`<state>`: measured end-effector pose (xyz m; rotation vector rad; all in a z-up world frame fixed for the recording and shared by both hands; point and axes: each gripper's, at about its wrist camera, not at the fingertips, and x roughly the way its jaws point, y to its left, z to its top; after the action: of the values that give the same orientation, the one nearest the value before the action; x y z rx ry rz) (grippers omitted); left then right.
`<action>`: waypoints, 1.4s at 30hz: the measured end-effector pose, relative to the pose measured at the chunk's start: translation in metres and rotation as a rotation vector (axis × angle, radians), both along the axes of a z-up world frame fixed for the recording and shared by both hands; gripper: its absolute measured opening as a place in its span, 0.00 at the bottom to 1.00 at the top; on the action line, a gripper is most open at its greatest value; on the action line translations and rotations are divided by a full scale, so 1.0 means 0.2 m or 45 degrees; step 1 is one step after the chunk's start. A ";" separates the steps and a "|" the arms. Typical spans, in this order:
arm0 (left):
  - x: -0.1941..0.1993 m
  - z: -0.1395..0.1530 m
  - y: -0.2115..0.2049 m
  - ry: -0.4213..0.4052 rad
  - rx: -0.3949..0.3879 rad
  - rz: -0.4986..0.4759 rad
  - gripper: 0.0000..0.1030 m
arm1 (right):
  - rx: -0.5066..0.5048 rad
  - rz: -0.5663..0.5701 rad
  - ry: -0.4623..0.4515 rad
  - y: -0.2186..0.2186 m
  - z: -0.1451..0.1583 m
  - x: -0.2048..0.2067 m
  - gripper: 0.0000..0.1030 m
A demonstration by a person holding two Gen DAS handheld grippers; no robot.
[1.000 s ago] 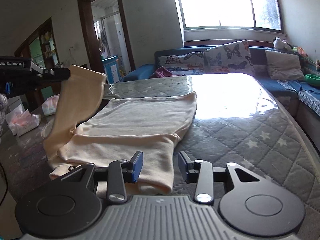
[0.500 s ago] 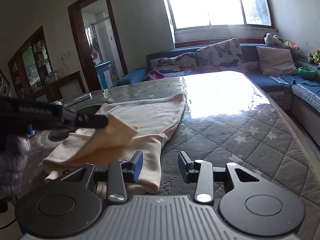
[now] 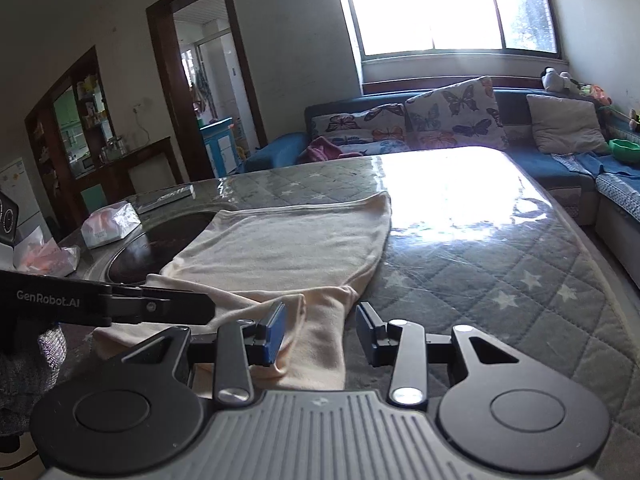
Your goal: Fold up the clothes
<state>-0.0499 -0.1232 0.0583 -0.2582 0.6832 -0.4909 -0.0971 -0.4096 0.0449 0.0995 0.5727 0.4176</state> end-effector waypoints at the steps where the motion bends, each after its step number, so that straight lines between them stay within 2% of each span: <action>1: 0.00 -0.01 0.04 0.003 0.008 0.028 0.45 | -0.001 0.012 0.008 0.02 0.00 0.02 0.37; 7: 0.00 -0.05 0.27 0.030 0.033 0.201 0.45 | -0.025 0.086 0.066 0.14 -0.03 0.15 0.36; 9: 0.00 -0.06 0.33 0.034 0.033 0.241 0.45 | -0.051 0.094 0.082 0.17 -0.06 0.19 0.32; 13: -0.01 -0.08 0.39 0.043 0.026 0.264 0.45 | -0.076 0.088 0.118 0.20 -0.11 0.24 0.28; 14: -0.01 -0.08 0.40 0.045 0.026 0.266 0.45 | -0.079 0.086 0.117 0.21 -0.12 0.24 0.24; 15: -0.01 -0.09 0.40 0.048 0.023 0.267 0.45 | -0.085 0.086 0.109 0.21 -0.12 0.23 0.13; 18: -0.01 -0.11 0.42 0.052 0.020 0.273 0.45 | -0.118 0.086 0.040 0.24 -0.08 0.20 0.08; 22: 0.00 -0.13 0.44 0.054 0.025 0.282 0.45 | -0.160 0.071 -0.056 0.27 -0.02 0.16 0.07; 26: 0.00 -0.13 0.44 0.053 0.030 0.280 0.45 | -0.212 0.045 -0.012 0.28 -0.08 0.20 0.08; 30: 0.01 -0.09 0.42 0.036 0.040 0.260 0.45 | -0.205 0.034 -0.020 0.26 -0.07 0.20 0.11; 35: 0.08 -0.05 0.34 -0.002 0.050 0.196 0.45 | -0.211 0.135 -0.078 0.33 0.00 0.18 0.12; 42: 0.21 -0.11 0.30 0.027 0.095 0.201 0.43 | -0.280 0.235 -0.021 0.44 -0.12 0.23 0.11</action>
<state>-0.0080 -0.0640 0.0362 -0.2457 0.6944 -0.3115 -0.0501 -0.3216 0.0219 -0.1685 0.6106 0.5314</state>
